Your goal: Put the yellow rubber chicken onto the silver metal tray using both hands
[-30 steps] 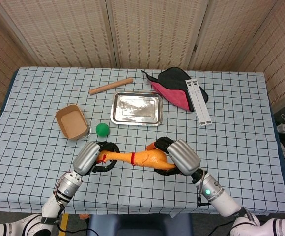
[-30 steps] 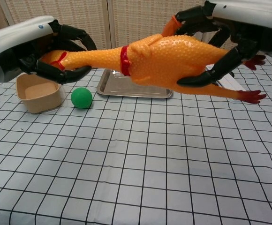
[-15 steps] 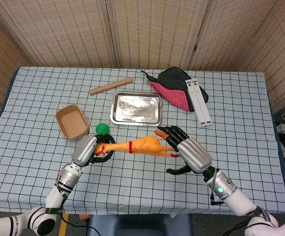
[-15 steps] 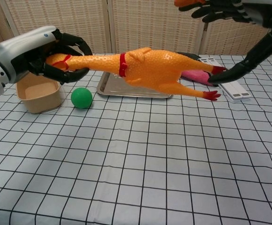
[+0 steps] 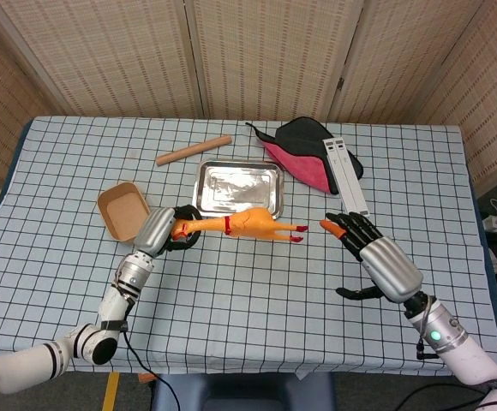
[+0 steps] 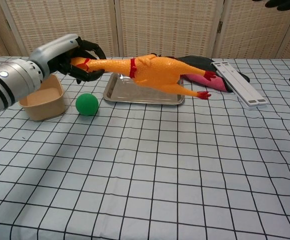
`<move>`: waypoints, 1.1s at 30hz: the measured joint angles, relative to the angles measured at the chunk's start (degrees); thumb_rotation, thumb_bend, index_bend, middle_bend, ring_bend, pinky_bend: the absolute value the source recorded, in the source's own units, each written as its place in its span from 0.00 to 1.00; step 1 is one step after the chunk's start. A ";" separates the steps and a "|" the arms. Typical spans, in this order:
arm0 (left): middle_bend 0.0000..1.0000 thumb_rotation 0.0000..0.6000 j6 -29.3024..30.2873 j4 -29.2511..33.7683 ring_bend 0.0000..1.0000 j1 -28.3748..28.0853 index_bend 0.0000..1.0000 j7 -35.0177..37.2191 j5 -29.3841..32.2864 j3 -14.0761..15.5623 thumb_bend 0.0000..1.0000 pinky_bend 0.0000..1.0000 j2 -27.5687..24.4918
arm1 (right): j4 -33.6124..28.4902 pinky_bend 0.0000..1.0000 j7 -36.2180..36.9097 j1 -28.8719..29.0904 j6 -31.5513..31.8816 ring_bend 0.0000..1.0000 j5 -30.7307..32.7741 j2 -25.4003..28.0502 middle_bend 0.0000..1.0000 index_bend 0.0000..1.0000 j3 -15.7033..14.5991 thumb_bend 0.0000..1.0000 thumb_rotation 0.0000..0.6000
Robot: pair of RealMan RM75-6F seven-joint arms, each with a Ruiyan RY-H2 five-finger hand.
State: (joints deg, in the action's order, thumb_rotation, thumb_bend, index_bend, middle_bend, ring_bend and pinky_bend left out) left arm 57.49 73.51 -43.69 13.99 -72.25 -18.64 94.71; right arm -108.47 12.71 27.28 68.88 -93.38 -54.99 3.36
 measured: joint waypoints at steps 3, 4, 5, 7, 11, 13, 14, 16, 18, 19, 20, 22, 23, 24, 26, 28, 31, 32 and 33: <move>0.66 1.00 -2.48 -8.91 0.51 -2.91 0.75 2.08 1.13 -1.36 0.82 0.65 3.68 | 1.83 0.00 0.38 0.41 -1.64 0.00 1.49 -0.15 0.00 0.00 0.15 0.02 1.00; 0.66 1.00 -3.47 -12.67 0.51 -4.20 0.75 3.04 1.48 -1.89 0.82 0.65 5.22 | 2.35 0.00 0.08 0.68 -2.22 0.00 2.18 -0.39 0.00 0.00 0.37 0.02 1.00; 0.66 1.00 -4.18 -15.50 0.51 -5.20 0.75 3.73 1.70 -2.27 0.82 0.65 6.39 | 2.65 0.00 -0.15 0.90 -2.67 0.00 2.70 -0.58 0.00 0.00 0.55 0.02 1.00; 0.66 1.00 -5.57 -22.08 0.51 -7.60 0.75 5.15 2.00 -3.01 0.82 0.64 9.16 | 3.17 0.00 -0.59 1.45 -3.81 0.00 4.01 -1.05 0.00 0.00 1.02 0.02 1.00; 0.66 1.00 -7.89 -33.84 0.51 -12.33 0.74 8.04 1.87 -3.85 0.81 0.63 14.07 | 4.70 0.00 -1.45 2.63 -5.76 0.00 6.26 -2.43 0.00 0.00 1.99 0.02 1.00; 0.66 1.00 -9.27 -39.71 0.51 -14.87 0.73 9.95 1.61 -4.08 0.80 0.62 16.51 | 5.67 0.00 -1.75 3.24 -6.66 0.00 7.16 -3.33 0.00 0.00 2.45 0.02 1.00; 0.65 1.00 -9.95 -42.10 0.51 -15.91 0.71 10.83 1.49 -4.13 0.79 0.61 17.51 | 6.07 0.00 -1.83 3.50 -7.02 0.00 7.52 -3.66 0.00 0.00 2.64 0.02 1.00; 0.60 1.00 -11.52 -47.27 0.50 -18.15 0.56 13.10 1.11 -4.09 0.73 0.58 19.74 | 6.94 0.00 -1.91 4.08 -7.72 0.00 8.24 -4.34 0.00 0.00 3.08 0.02 1.00; 0.52 1.00 -13.01 -51.07 0.45 -19.73 0.34 15.36 0.59 -3.75 0.66 0.54 21.47 | 7.64 0.00 -1.84 4.46 -8.10 0.00 8.61 -4.83 0.00 0.00 3.43 0.02 1.00; 0.49 1.00 -14.14 -53.03 0.44 -20.59 0.25 16.96 0.21 -3.40 0.65 0.53 22.44 | 8.10 0.00 -1.74 4.68 -8.32 0.00 8.79 -5.12 0.00 0.00 3.61 0.02 1.00; 0.43 1.00 -14.99 -54.18 0.41 -21.14 0.14 18.11 -0.08 -3.09 0.63 0.52 23.11 | 8.44 0.00 -1.62 4.84 -8.50 0.00 8.91 -5.33 0.00 0.00 3.72 0.02 1.00; 0.31 1.00 -16.92 -56.38 0.33 -22.17 0.01 19.98 -0.59 -2.40 0.60 0.51 24.48 | 9.13 0.00 -1.26 5.18 -9.01 0.00 9.15 -5.77 0.00 0.00 3.87 0.02 1.00; 0.25 1.00 -17.74 -56.97 0.28 -22.49 0.00 20.45 -0.62 -2.28 0.58 0.49 24.92 | 9.26 0.00 -1.01 5.28 -9.24 0.00 9.22 -5.87 0.00 0.00 3.88 0.02 1.00; 0.16 1.00 -18.59 -57.32 0.20 -22.78 0.00 20.80 -0.55 -2.25 0.57 0.45 25.24 | 9.30 0.00 -0.69 5.36 -9.46 0.00 9.26 -5.93 0.00 0.00 3.86 0.02 1.00; 0.04 1.00 -20.76 -57.96 0.08 -23.46 0.00 21.21 -0.25 -2.24 0.55 0.34 25.77 | 9.31 0.00 0.41 5.51 -9.93 0.00 9.25 -5.90 0.00 0.00 3.78 0.02 1.00; 0.00 1.00 -22.51 -59.28 0.01 -24.16 0.00 20.76 0.01 -2.18 0.52 0.23 26.31 | 9.51 0.00 1.57 5.56 -10.14 0.00 8.95 -5.79 0.00 0.00 3.64 0.02 1.00; 0.00 1.00 -22.65 -61.47 0.00 -24.86 0.00 18.44 0.23 -2.03 0.48 0.13 26.93 | 9.92 0.00 2.85 5.45 -10.03 0.00 8.49 -5.53 0.00 0.00 3.46 0.02 1.00; 0.00 1.00 -22.58 -61.84 0.00 -25.04 0.00 17.64 0.30 -1.97 0.47 0.12 27.03 | 10.06 0.00 3.21 5.40 -9.95 0.00 8.37 -5.40 0.00 0.00 3.42 0.02 1.00; 0.00 1.00 -22.57 -62.06 0.00 -25.18 0.00 16.89 0.35 -1.90 0.46 0.10 27.06 | 10.22 0.00 3.56 5.34 -9.84 0.00 8.23 -5.26 0.00 0.00 3.40 0.02 1.00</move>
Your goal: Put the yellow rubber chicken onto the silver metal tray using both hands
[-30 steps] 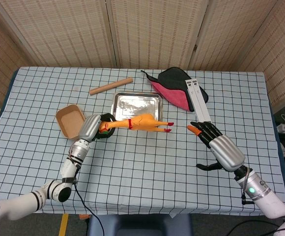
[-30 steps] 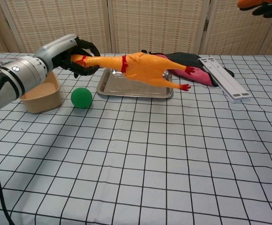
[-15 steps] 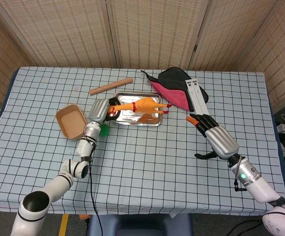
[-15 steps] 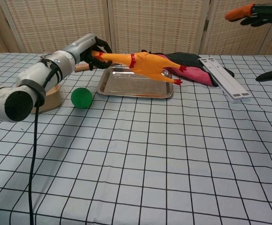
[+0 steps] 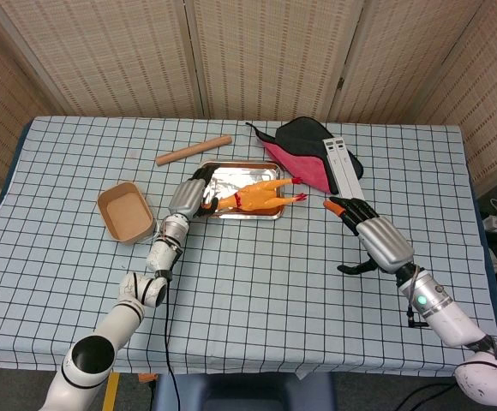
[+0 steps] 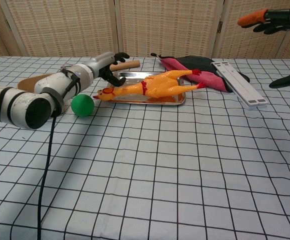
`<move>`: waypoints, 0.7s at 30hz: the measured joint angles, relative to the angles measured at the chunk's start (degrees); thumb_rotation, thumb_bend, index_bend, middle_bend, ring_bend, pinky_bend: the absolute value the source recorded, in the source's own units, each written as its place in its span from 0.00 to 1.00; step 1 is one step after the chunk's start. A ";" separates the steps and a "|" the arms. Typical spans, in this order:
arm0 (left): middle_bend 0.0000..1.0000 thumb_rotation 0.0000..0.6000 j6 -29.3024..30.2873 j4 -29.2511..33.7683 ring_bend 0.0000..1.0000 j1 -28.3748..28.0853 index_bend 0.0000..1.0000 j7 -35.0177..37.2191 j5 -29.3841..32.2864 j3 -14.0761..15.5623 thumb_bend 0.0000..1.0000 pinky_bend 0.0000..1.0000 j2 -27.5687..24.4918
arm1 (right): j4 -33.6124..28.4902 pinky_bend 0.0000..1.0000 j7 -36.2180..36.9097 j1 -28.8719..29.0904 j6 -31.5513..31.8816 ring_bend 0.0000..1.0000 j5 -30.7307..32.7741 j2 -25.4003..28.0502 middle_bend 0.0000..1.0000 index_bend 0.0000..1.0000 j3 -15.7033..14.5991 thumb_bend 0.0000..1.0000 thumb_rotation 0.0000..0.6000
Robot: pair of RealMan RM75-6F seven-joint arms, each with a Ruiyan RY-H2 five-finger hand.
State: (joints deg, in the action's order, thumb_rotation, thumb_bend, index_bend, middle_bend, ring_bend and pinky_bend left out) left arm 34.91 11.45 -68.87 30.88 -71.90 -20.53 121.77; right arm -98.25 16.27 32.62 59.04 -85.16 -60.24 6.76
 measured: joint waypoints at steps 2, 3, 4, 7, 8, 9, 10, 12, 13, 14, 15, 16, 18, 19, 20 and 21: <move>0.00 1.00 -0.16 -0.14 0.00 -0.15 0.00 -1.47 -0.01 0.36 0.44 0.08 -0.20 | 0.27 0.00 0.72 -0.14 0.39 0.00 -0.36 0.26 0.00 0.00 -0.01 0.02 1.00; 0.00 1.00 -0.30 0.00 0.00 -0.14 0.00 -1.94 -0.06 0.57 0.43 0.07 -0.46 | 0.35 0.00 1.01 -0.19 0.55 0.00 -0.51 0.34 0.00 0.00 -0.01 0.02 1.00; 0.00 1.00 -0.39 0.43 0.00 -0.07 0.00 -2.25 -0.14 0.77 0.43 0.06 -0.86 | 0.41 0.00 1.40 -0.26 0.78 0.00 -0.75 0.44 0.00 0.00 -0.02 0.02 1.00; 0.00 1.00 0.19 2.61 0.00 0.33 0.00 -2.26 -0.33 1.08 0.42 0.06 -1.95 | 0.33 0.00 1.60 -0.57 1.60 0.00 -1.65 0.66 0.00 0.00 -0.23 0.02 1.00; 0.00 1.00 0.65 3.58 0.00 0.53 0.00 -2.19 -0.42 1.16 0.42 0.06 -2.41 | 0.24 0.00 1.51 -0.74 1.98 0.00 -1.98 0.72 0.00 0.00 -0.35 0.02 1.00; 0.00 1.00 1.26 4.71 0.00 0.78 0.00 -2.14 -0.55 1.26 0.42 0.06 -2.94 | 0.12 0.00 1.37 -0.95 2.43 0.00 -2.35 0.80 0.00 0.00 -0.49 0.02 1.00; 0.00 1.00 2.26 6.49 0.00 1.18 0.00 -2.11 -0.76 1.41 0.41 0.06 -3.79 | -0.13 0.00 1.16 -1.30 3.12 0.00 -2.90 0.92 0.00 0.00 -0.72 0.02 1.00; 0.00 1.00 4.09 9.83 0.00 1.99 0.00 -2.21 -1.10 1.62 0.41 0.06 -5.39 | -0.71 0.00 0.74 -1.96 4.23 0.00 -3.91 1.24 0.00 0.00 -1.22 0.02 1.00; 0.00 1.00 5.42 12.61 0.00 2.72 0.00 -2.45 -1.34 1.77 0.41 0.06 -6.72 | -1.21 0.00 0.39 -2.47 4.98 0.00 -4.66 1.55 0.00 0.00 -1.66 0.02 1.00; 0.00 1.00 6.44 15.03 0.00 3.37 0.00 -2.72 -1.51 1.90 0.41 0.06 -7.86 | -1.60 0.00 0.08 -2.91 5.56 0.00 -5.26 1.82 0.00 0.00 -2.04 0.02 1.00; 0.00 1.00 7.45 17.76 0.00 4.12 0.00 -3.08 -1.68 2.05 0.41 0.06 -9.13 | -1.97 0.00 -0.31 -3.39 6.14 0.00 -5.86 2.10 0.00 0.00 -2.46 0.02 1.00; 0.00 1.00 8.78 21.94 0.00 5.29 0.00 -3.70 -1.87 2.32 0.41 0.06 -11.05 | -2.37 0.00 -1.00 -4.02 6.94 0.00 -6.64 2.41 0.00 0.00 -3.00 0.02 1.00; 0.00 1.00 10.79 29.33 0.00 7.40 0.00 -5.01 -2.13 2.93 0.41 0.05 -14.40 | -2.78 0.00 -2.32 -5.06 8.28 0.00 -7.81 2.71 0.00 0.00 -3.82 0.02 1.00; 0.00 1.00 12.27 34.92 0.00 9.06 0.00 -6.16 -2.34 3.52 0.41 0.04 -16.93 | -2.93 0.00 -3.39 -5.81 9.25 0.00 -8.59 2.79 0.00 0.00 -4.38 0.02 1.00; 0.00 1.00 13.53 39.39 0.00 10.45 0.00 -7.16 -2.56 4.07 0.41 0.04 -18.96 | -2.98 0.00 -4.30 -6.41 9.98 0.00 -9.13 2.79 0.00 0.00 -4.80 0.02 1.00; 0.00 1.00 14.95 44.02 0.00 11.97 0.00 -8.26 -2.85 4.72 0.40 0.04 -21.09 | -3.00 0.00 -5.30 -7.04 10.74 0.00 -9.65 2.75 0.00 0.00 -5.22 0.02 1.00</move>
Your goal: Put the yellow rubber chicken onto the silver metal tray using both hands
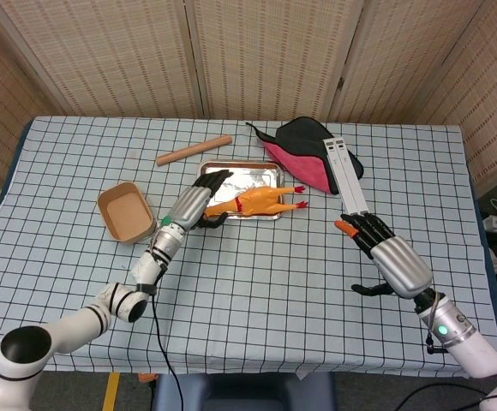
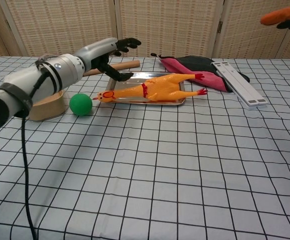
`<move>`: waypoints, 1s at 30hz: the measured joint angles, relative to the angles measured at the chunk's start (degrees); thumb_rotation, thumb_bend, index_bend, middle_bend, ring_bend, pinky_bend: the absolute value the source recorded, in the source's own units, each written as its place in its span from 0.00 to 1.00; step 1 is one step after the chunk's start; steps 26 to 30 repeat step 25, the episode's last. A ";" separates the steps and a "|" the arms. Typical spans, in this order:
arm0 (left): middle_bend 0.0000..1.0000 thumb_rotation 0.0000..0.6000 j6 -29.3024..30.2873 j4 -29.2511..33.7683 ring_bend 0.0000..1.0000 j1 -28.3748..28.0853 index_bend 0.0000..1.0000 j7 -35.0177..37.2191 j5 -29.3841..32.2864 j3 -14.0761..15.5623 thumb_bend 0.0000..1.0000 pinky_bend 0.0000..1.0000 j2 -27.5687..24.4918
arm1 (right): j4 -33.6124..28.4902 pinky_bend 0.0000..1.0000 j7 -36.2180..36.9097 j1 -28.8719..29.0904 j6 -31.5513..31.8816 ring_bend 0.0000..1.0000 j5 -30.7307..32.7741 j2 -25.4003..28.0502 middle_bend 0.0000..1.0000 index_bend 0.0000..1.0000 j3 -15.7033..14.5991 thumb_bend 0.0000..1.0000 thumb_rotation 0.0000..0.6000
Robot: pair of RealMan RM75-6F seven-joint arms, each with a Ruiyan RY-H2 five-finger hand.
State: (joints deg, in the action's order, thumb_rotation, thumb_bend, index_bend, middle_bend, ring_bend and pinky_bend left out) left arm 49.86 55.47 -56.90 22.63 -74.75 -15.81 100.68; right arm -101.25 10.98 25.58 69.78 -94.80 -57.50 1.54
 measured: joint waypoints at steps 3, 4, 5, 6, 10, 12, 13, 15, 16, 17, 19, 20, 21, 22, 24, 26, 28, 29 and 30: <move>0.00 1.00 6.22 15.55 0.00 6.29 0.00 -3.81 -1.75 3.08 0.40 0.04 -7.88 | 0.25 0.00 -3.96 -2.32 2.65 0.00 -1.47 -0.43 0.00 0.00 -1.35 0.02 1.00; 0.00 1.00 9.63 21.29 0.00 9.60 0.00 -5.19 -3.00 4.93 0.40 0.05 -11.53 | 0.45 0.00 -5.91 -3.40 3.81 0.00 -1.89 -0.70 0.00 0.00 -1.84 0.02 1.00; 0.00 1.00 12.47 25.12 0.00 12.37 0.00 -6.15 -4.11 6.57 0.40 0.07 -14.30 | 0.65 0.00 -7.56 -4.25 4.70 0.00 -2.13 -0.95 0.00 0.00 -2.18 0.02 1.00; 0.00 1.00 15.44 28.44 0.00 15.31 0.00 -7.06 -5.32 8.40 0.40 0.08 -16.94 | 0.89 0.00 -9.37 -5.16 5.67 0.00 -2.32 -1.24 0.00 0.00 -2.49 0.02 1.00; 0.00 1.00 29.69 37.13 0.00 28.75 0.00 -11.69 -10.38 16.03 0.40 0.06 -24.52 | 2.79 0.00 -18.28 -11.19 12.41 0.00 -3.35 -3.57 0.00 0.00 -4.38 0.02 1.00; 0.00 1.00 35.33 37.42 0.00 32.66 0.00 -13.27 -11.86 17.87 0.40 0.06 -25.39 | 4.28 0.00 -20.10 -14.32 15.50 0.00 -3.57 -4.70 0.00 0.00 -5.51 0.02 1.00; 0.00 1.00 38.53 36.51 0.00 34.90 0.00 -14.01 -12.73 19.09 0.40 0.06 -25.72 | 5.54 0.00 -20.31 -16.19 17.17 0.00 -3.46 -5.40 0.00 0.00 -6.02 0.02 1.00; 0.00 1.00 41.80 34.08 0.00 38.57 0.00 -14.70 -14.12 21.33 0.40 0.05 -26.52 | 7.14 0.00 -19.94 -17.95 18.67 0.00 -2.93 -6.21 0.00 0.00 -6.18 0.02 1.00; 0.00 1.00 43.12 32.25 0.00 41.28 0.00 -15.16 -15.10 23.12 0.40 0.04 -27.40 | 7.97 0.00 -19.76 -18.63 19.33 0.00 -2.42 -6.97 0.00 0.00 -6.16 0.03 1.00; 0.00 1.00 43.80 31.02 0.00 43.21 0.00 -15.76 -15.75 24.51 0.40 0.04 -28.19 | 8.71 0.00 -19.93 -19.14 19.91 0.00 -2.00 -7.68 0.00 0.00 -6.16 0.03 1.00; 0.00 1.00 45.19 29.53 0.00 46.47 0.00 -18.35 -16.81 27.00 0.40 0.04 -29.68 | 11.30 0.00 -21.26 -21.00 21.73 0.00 -1.36 -9.04 0.00 0.00 -6.32 0.03 1.00; 0.00 1.00 45.98 29.57 0.00 47.20 0.00 -19.78 -17.08 27.39 0.40 0.04 -30.08 | 12.52 0.00 -21.87 -21.93 22.38 0.00 -1.30 -9.34 0.00 0.00 -6.35 0.03 1.00; 0.00 1.00 46.82 29.82 0.00 47.70 0.00 -21.21 -17.26 27.36 0.40 0.04 -30.39 | 13.58 0.00 -22.28 -22.72 22.90 0.00 -1.27 -9.54 0.00 0.00 -6.34 0.03 1.00; 0.00 1.00 47.92 30.23 0.00 48.29 0.00 -22.86 -17.39 26.80 0.40 0.04 -30.73 | 14.49 0.00 -22.28 -23.33 23.58 0.00 -1.26 -9.71 0.00 0.00 -6.29 0.03 1.00; 0.00 1.00 49.21 30.53 0.00 49.31 0.00 -24.19 -17.49 25.36 0.40 0.04 -31.07 | 14.65 0.00 -21.11 -23.71 24.43 0.00 -1.26 -9.77 0.00 0.00 -6.17 0.03 1.00; 0.00 1.00 49.76 30.57 0.00 49.82 0.00 -24.45 -17.55 24.32 0.40 0.04 -31.20 | 14.42 0.00 -19.90 -23.92 24.88 0.00 -1.22 -9.69 0.00 0.00 -6.05 0.03 1.00; 0.00 1.00 49.76 30.57 0.00 49.82 0.00 -24.45 -17.55 24.32 0.40 0.04 -31.20 | 14.42 0.00 -19.90 -23.92 24.88 0.00 -1.22 -9.69 0.00 0.00 -6.05 0.03 1.00; 0.00 1.00 49.76 30.57 0.00 49.82 0.00 -24.45 -17.55 24.32 0.40 0.04 -31.20 | 14.42 0.00 -19.90 -23.92 24.88 0.00 -1.22 -9.69 0.00 0.00 -6.05 0.03 1.00; 0.00 1.00 49.76 30.57 0.00 49.82 0.00 -24.45 -17.55 24.32 0.40 0.04 -31.20 | 14.42 0.00 -19.90 -23.92 24.88 0.00 -1.22 -9.69 0.00 0.00 -6.05 0.03 1.00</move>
